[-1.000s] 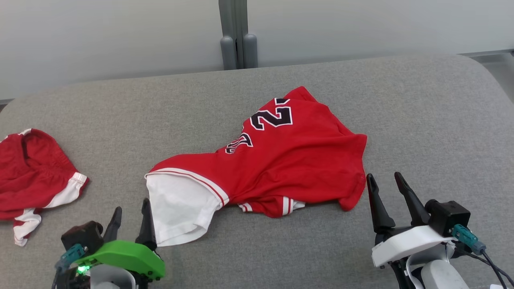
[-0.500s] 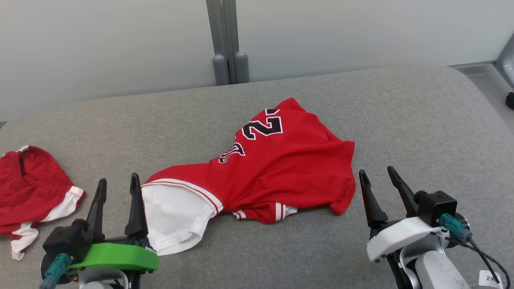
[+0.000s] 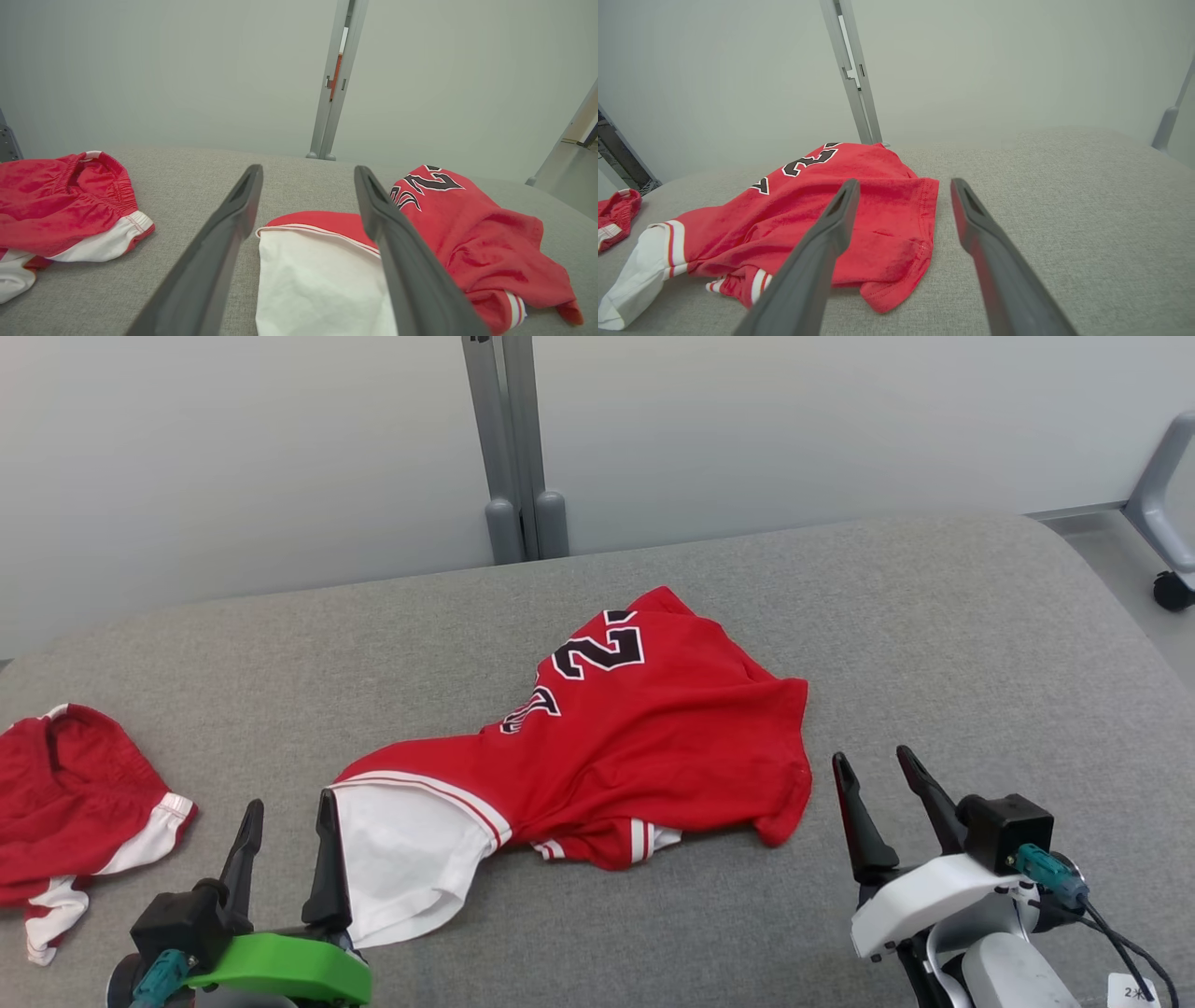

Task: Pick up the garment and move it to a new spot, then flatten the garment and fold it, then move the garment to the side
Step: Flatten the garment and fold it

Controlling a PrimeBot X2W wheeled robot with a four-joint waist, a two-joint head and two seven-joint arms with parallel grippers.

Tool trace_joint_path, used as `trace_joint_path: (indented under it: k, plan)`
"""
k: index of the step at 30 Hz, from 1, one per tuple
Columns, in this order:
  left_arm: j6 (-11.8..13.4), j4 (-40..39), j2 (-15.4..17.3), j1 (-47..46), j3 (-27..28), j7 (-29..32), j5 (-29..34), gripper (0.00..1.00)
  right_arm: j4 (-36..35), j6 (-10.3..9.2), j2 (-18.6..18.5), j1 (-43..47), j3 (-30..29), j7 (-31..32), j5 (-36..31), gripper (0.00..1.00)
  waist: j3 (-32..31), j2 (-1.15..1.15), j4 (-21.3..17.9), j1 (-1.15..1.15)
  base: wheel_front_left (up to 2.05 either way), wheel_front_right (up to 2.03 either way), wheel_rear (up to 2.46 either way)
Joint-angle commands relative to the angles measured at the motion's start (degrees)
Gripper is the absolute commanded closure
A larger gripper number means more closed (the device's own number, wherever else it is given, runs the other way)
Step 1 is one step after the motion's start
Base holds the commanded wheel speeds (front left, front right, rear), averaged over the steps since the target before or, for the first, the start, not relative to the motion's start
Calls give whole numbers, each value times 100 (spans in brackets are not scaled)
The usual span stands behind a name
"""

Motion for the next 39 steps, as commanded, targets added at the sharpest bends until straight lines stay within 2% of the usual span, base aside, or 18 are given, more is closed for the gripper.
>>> trace_joint_path:
  k: [1, 22, 25, 27, 33, 39]
  plan:
    - [-46, 33, -23, 82, 46, -3, 45, 0, 32, -4, -16, 59, -29, -46, 50, 0, -18, 0, -13, 0, 0, 0, 0]
    - [-138, 351, -107, -10, 74, -4, 234, 0, 81, -4, -17, -32, -99, -113, 88, 0, 84, 0, -22, 0, 0, 0, 0]
    - [-138, 771, -69, -46, -22, -2, 253, 0, 200, -3, -17, -127, -223, 185, 51, 0, 138, 0, -23, 0, 0, 0, 0]
    - [-92, 1127, 21, -195, -107, 14, 359, 0, 364, -3, -14, -233, -293, 613, 82, 0, 178, 0, -26, 0, 0, 0, 0]
    - [295, 2058, -2, -559, -136, 476, 434, 0, 886, -4, -15, -787, -411, 1631, 1, 0, 342, 0, -43, 0, 0, 0, 0]
    - [529, 2632, -8, -1007, -189, 811, 483, 0, 1555, -4, -17, -1363, -441, 1984, 83, 0, 601, 0, 5, 0, 0, 0, 0]
